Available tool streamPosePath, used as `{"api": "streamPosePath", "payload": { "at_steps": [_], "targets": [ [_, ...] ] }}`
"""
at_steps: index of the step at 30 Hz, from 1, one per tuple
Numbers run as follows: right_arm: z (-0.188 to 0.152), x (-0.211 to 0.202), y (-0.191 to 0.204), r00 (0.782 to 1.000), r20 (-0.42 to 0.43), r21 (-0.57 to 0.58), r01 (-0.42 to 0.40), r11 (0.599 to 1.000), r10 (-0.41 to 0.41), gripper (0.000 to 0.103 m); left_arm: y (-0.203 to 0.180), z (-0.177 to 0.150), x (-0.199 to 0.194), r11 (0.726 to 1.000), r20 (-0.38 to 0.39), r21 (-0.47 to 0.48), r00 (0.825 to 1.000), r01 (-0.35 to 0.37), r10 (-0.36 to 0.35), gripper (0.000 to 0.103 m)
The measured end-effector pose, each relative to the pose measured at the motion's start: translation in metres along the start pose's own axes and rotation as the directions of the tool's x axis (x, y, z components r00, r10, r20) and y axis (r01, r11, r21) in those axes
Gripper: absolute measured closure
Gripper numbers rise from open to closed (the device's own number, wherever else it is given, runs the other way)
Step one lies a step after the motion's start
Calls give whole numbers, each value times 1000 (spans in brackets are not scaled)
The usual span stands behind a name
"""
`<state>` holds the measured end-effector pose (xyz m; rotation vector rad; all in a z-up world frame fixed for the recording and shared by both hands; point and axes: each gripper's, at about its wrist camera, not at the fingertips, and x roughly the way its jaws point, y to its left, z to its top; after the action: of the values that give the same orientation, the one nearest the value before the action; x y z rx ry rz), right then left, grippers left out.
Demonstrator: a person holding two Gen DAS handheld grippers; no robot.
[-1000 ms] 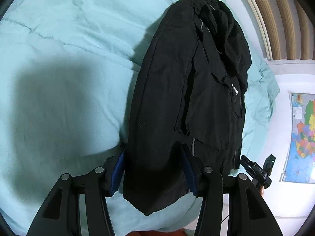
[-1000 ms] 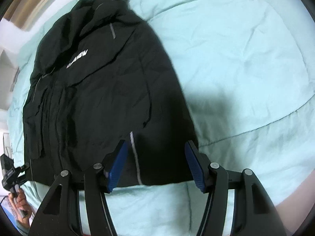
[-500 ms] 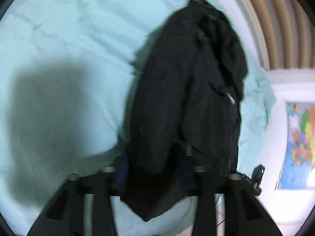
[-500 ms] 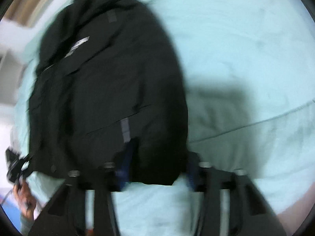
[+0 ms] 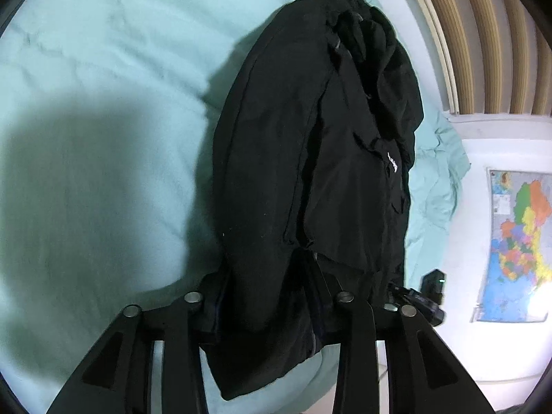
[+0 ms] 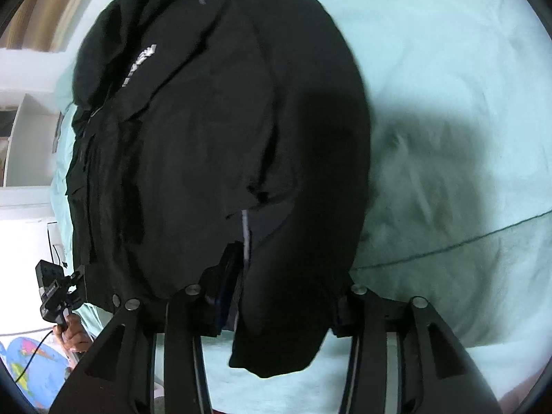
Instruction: Fold large clothes
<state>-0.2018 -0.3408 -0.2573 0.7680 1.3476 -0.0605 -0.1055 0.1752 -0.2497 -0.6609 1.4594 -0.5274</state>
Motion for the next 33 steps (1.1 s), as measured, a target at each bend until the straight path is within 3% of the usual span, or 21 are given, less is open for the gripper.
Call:
{"api": "streamPosePath", "payload": {
  "at_steps": [1, 2, 5, 10, 16, 21, 26, 29, 33],
  "targets": [
    [-1, -7, 4, 1000, 19, -16, 3, 1000, -3, 70, -6, -1, -1, 1000, 9, 22, 1000, 1, -1, 87],
    [0, -12, 9, 999, 38, -29, 10, 1000, -9, 74, -14, -1, -5, 999, 18, 45, 1000, 1, -2, 91],
    [1, -41, 27, 994, 109, -85, 27, 996, -18, 81, -42, 6, -26, 993, 65, 112, 997, 39, -46, 92],
    [13, -90, 62, 977, 211, -150, 43, 988, -11, 83, -85, 28, -64, 974, 149, 197, 978, 114, -145, 92],
    [59, -152, 117, 928, 372, -210, 65, 976, 18, 83, -132, 80, -96, 950, 243, 261, 940, 173, -238, 92],
    [129, -189, 148, 889, 455, -226, 62, 972, 49, 83, -165, 154, -106, 949, 335, 269, 908, 162, -250, 92],
    [230, -179, 177, 879, 475, -181, 72, 981, 24, 83, -185, 239, -84, 966, 390, 219, 896, 134, -213, 92],
    [294, -155, 184, 890, 456, -146, 65, 987, 9, 83, -187, 292, -50, 982, 403, 166, 902, 93, -154, 91],
    [371, -88, 183, 925, 378, -81, 76, 994, -39, 80, -173, 350, 15, 997, 359, 74, 933, -13, -15, 88]
  ]
}}
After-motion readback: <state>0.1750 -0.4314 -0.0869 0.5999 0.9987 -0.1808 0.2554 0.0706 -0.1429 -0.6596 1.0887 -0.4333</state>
